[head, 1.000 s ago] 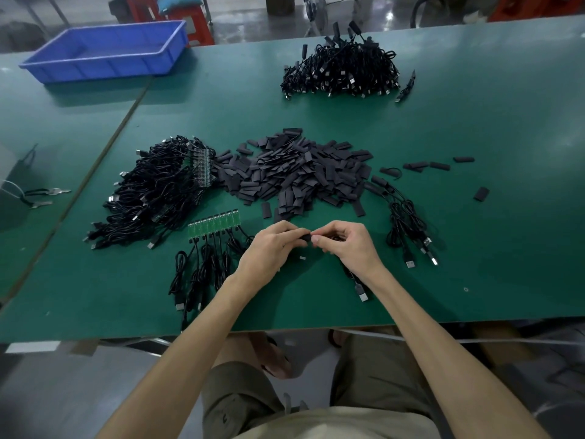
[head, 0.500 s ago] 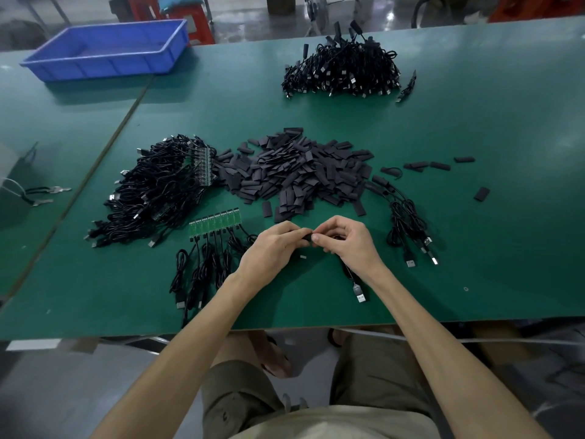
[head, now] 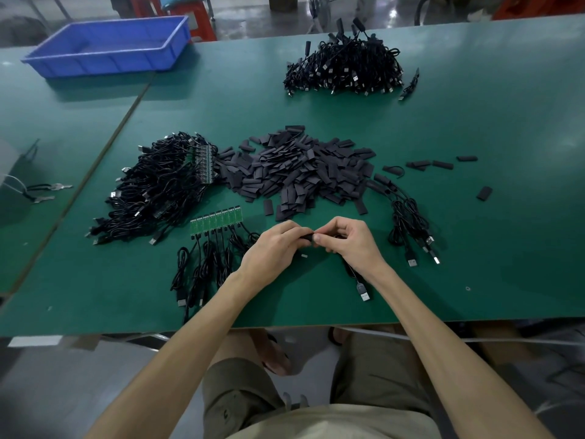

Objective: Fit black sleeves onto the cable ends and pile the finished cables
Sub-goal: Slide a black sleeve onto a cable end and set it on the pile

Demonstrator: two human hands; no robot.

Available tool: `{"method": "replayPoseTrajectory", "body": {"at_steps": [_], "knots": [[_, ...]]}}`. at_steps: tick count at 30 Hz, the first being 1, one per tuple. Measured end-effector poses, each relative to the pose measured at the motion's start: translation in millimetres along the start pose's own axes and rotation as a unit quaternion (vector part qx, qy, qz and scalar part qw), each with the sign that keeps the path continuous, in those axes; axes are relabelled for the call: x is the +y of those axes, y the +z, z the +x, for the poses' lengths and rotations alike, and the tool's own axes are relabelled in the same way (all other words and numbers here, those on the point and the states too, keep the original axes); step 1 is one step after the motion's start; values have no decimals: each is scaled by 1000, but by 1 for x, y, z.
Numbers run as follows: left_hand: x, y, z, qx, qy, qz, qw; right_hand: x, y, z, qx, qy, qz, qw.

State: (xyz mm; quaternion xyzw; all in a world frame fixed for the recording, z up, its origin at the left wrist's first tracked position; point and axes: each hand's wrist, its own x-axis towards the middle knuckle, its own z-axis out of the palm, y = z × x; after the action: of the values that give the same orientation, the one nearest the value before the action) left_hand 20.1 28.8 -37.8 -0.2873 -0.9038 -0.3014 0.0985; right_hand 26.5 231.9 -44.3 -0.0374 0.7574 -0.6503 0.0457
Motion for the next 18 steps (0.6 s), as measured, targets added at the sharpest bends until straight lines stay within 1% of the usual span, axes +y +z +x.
{"method": "replayPoseTrajectory", "body": {"at_steps": [8,15,18], "knots": [[-1,1,1,9,10,1,1000,-1,0,1,6,6,12,1000],[-4,7,-1,30,37,27,999,0,1,1,14,9,14,1000],[-6,8,1,37,52,31,998,1,0,2,3,0,7,1000]]}}
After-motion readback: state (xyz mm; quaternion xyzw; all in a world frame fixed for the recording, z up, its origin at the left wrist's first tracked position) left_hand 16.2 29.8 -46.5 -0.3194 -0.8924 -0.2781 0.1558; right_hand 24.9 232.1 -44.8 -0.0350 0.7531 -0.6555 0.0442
